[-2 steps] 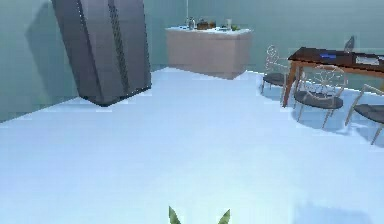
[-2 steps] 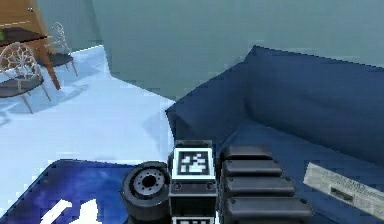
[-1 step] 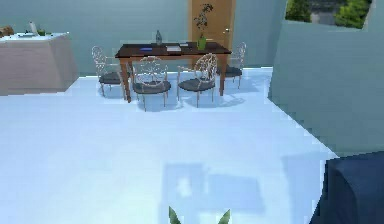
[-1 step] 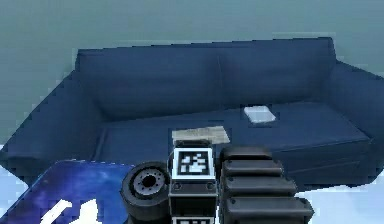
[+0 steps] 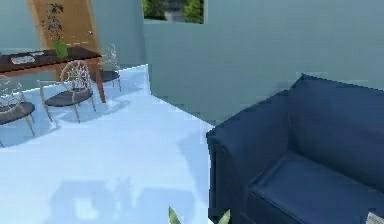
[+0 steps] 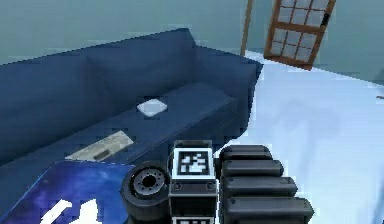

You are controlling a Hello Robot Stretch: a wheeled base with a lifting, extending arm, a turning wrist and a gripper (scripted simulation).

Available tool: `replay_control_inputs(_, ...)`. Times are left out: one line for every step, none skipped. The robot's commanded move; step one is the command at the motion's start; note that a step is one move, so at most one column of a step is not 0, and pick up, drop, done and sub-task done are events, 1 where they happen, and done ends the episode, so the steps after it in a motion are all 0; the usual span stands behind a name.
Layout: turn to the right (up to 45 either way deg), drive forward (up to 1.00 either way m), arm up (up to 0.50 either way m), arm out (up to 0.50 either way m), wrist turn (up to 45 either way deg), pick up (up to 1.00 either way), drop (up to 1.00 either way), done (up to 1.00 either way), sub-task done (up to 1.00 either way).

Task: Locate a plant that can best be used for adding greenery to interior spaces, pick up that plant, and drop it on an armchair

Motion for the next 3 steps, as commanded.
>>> replay_control_inputs(0.0, 0.25, 0.00, 0.00, 0.0, 0.00, 0.00, 0.00, 0.00)
replay_control_inputs(-45.0, 0.00, 0.00, 0.00, 0.0, 0.00, 0.00, 0.00, 0.00)
replay_control_inputs(-21.0, 0.00, 0.00, 0.00, 0.0, 0.00, 0.00, 0.00, 0.00)
